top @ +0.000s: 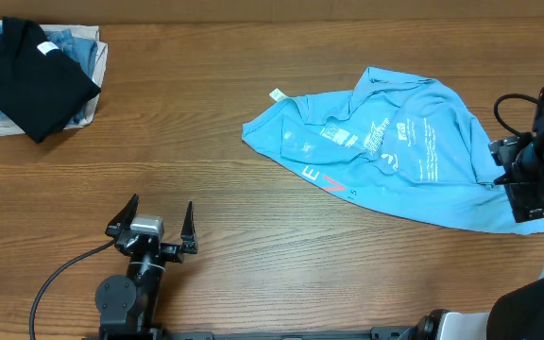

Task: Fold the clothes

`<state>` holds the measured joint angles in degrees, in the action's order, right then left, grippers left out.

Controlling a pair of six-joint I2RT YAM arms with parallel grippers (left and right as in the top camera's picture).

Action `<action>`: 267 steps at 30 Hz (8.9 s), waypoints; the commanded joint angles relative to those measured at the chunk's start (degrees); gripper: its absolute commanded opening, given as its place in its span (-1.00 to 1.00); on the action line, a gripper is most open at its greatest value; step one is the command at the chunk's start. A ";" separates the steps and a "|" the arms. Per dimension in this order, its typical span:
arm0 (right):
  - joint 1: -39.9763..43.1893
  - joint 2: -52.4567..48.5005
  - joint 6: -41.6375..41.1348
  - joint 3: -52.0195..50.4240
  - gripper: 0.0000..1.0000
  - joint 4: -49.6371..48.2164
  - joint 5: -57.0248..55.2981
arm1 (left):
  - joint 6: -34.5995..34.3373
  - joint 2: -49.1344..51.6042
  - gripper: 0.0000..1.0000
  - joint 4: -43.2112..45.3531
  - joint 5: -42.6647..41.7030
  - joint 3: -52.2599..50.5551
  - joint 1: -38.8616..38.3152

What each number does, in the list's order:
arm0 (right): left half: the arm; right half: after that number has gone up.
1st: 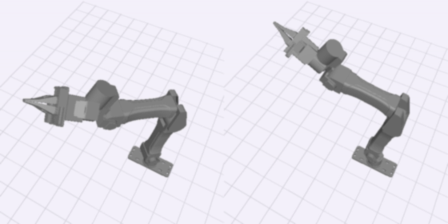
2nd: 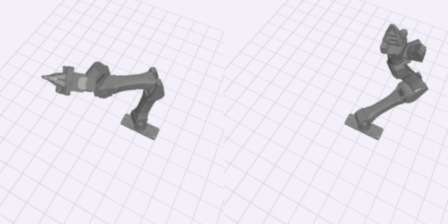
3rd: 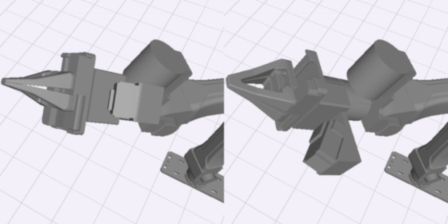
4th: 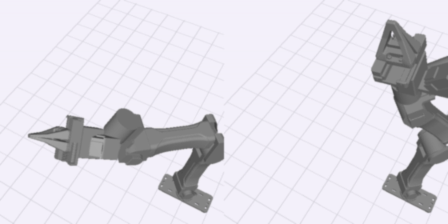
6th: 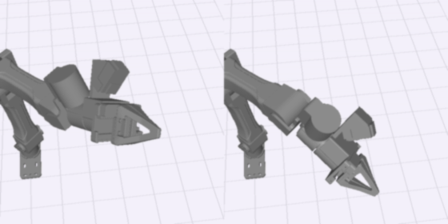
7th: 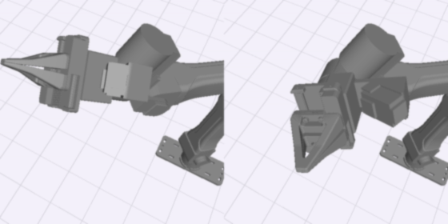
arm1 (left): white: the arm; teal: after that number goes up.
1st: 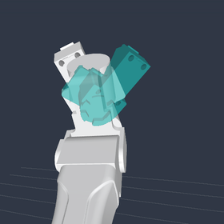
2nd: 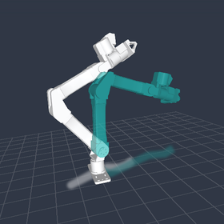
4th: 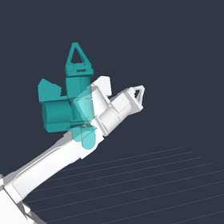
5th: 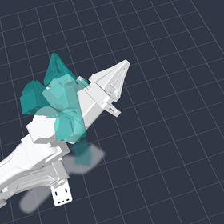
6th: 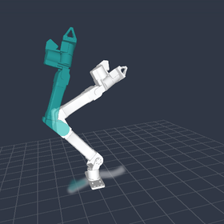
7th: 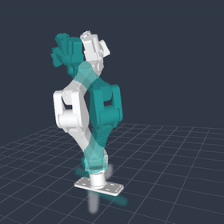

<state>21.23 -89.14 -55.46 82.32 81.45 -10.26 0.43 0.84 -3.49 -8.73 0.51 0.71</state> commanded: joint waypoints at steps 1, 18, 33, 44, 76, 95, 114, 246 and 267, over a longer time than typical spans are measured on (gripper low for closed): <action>-0.02 0.09 -0.02 -0.42 1.00 0.35 5.27 | 1.09 -0.59 1.00 -0.11 0.35 -0.24 -0.35; -0.17 -0.02 1.90 -5.46 1.00 -3.02 5.27 | -9.62 -0.59 0.99 14.60 -21.94 0.24 -0.37; -0.17 -0.24 1.90 -5.57 1.00 -5.77 6.08 | -9.18 28.11 1.00 0.50 -40.41 34.47 -0.44; -0.17 -0.24 3.91 -5.57 1.00 -5.97 6.10 | -16.06 63.14 1.00 -4.46 -63.12 58.01 -3.08; -0.17 -0.24 4.94 -5.57 1.00 -6.32 6.12 | -45.11 104.02 1.00 -18.86 7.78 79.54 -31.56; -0.17 -0.24 4.94 -5.57 1.00 -6.32 6.12 | -46.10 115.73 0.74 -19.28 2.97 79.89 -30.64; -0.17 -0.24 4.92 -5.62 1.00 -6.16 6.12 | -45.16 116.08 0.64 -18.99 4.87 79.87 -31.50; -0.17 -0.28 4.92 -6.21 1.00 -5.97 5.92 | -40.76 124.43 -0.23 -36.39 0.26 92.50 -30.25; -0.17 -0.28 4.90 -6.21 1.00 -6.21 5.95 | -41.38 124.52 -0.28 -36.13 1.27 92.50 -30.53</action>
<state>21.23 -89.32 -50.76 76.38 75.48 -4.29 -40.34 123.90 -39.62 -7.51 91.68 -29.26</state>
